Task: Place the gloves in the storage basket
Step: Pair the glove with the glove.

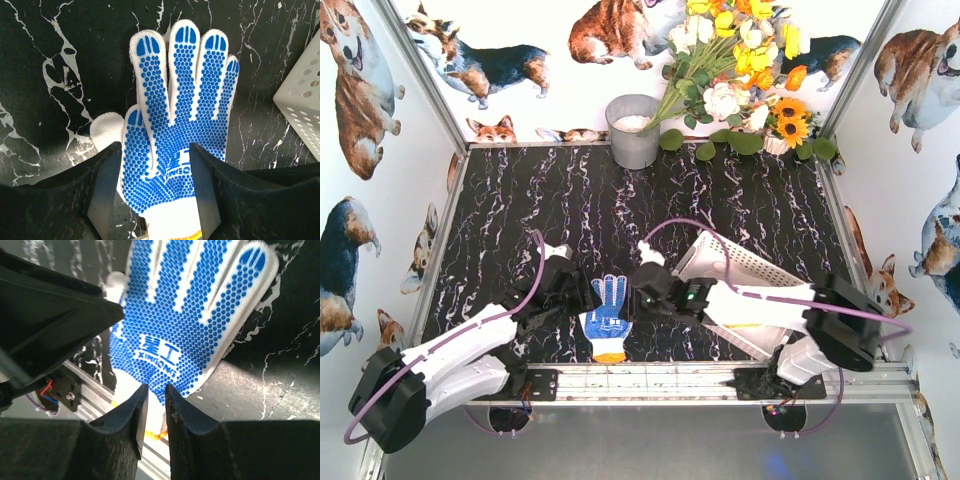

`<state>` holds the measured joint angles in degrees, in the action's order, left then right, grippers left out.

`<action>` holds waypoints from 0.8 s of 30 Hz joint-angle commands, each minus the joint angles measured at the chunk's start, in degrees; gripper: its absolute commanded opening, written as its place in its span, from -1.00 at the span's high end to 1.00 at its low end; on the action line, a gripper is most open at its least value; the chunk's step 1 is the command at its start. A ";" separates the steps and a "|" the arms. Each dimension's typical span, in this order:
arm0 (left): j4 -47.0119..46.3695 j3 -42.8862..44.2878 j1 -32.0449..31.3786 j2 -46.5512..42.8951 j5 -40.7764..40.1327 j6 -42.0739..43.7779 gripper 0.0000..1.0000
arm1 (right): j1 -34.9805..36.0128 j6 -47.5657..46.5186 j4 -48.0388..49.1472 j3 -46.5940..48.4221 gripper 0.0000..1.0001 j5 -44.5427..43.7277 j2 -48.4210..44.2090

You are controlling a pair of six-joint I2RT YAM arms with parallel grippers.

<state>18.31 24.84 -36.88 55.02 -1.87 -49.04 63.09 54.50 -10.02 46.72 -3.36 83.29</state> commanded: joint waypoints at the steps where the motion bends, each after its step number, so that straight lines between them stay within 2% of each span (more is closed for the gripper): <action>1: -5.46 -2.37 2.28 1.09 3.57 -0.68 -0.03 | 0.74 2.09 4.36 2.78 0.57 0.25 4.90; 13: -13.69 -7.83 5.86 2.87 11.42 -2.38 -0.02 | 0.78 4.63 6.21 1.86 0.59 1.02 13.26; 17: -19.47 -9.83 6.89 3.77 14.72 -4.62 -0.02 | 0.78 4.41 5.99 2.25 0.59 1.07 14.52; 24: -21.16 -9.44 7.47 -0.23 17.27 -5.53 -0.02 | 0.73 4.43 5.37 2.42 0.59 0.90 16.30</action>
<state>0.25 15.57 -30.09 57.80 12.36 -53.63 63.64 58.67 -5.78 48.47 -1.21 96.33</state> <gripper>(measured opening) 0.511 0.206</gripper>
